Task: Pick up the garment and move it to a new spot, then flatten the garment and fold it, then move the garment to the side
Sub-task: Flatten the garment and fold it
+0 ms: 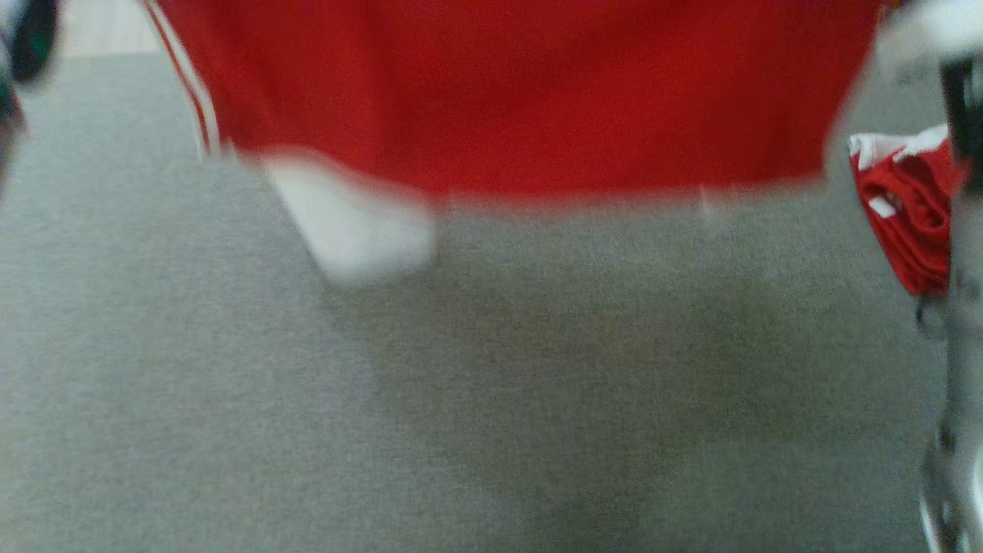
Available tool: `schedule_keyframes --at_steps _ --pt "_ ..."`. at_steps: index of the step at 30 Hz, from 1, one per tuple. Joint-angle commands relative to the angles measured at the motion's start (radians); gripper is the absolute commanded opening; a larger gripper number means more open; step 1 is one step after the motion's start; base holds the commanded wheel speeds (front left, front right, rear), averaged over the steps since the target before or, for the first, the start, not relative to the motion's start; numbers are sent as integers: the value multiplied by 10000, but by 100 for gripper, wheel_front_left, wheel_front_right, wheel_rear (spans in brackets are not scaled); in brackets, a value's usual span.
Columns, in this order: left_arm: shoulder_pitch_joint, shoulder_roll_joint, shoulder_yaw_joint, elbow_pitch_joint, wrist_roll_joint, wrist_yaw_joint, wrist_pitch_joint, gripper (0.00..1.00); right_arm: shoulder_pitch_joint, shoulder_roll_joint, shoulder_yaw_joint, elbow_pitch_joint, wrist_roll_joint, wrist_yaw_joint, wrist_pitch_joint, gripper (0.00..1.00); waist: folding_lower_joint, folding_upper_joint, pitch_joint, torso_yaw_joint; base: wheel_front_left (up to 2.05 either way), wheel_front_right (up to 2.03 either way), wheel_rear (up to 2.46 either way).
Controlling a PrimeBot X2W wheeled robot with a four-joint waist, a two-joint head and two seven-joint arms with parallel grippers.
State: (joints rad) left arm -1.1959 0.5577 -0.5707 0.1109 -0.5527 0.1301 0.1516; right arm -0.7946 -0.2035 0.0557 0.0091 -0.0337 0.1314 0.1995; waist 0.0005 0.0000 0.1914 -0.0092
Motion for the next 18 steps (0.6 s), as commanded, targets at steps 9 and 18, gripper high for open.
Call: schedule_keyframes --at_steps 9,18 --pt "-2475 -875 232 3369 618 -382 -1257 0 -3525 773 242 4117 -1695 -7 -1296 0 -5 0 1041 31 0 0 0" --pt "-1543 -1938 77 4817 69 -733 -2564 0 -3494 1375 -392 6859 -2450 -7 -2442 0 -5 0 2578 507 0 0 0"
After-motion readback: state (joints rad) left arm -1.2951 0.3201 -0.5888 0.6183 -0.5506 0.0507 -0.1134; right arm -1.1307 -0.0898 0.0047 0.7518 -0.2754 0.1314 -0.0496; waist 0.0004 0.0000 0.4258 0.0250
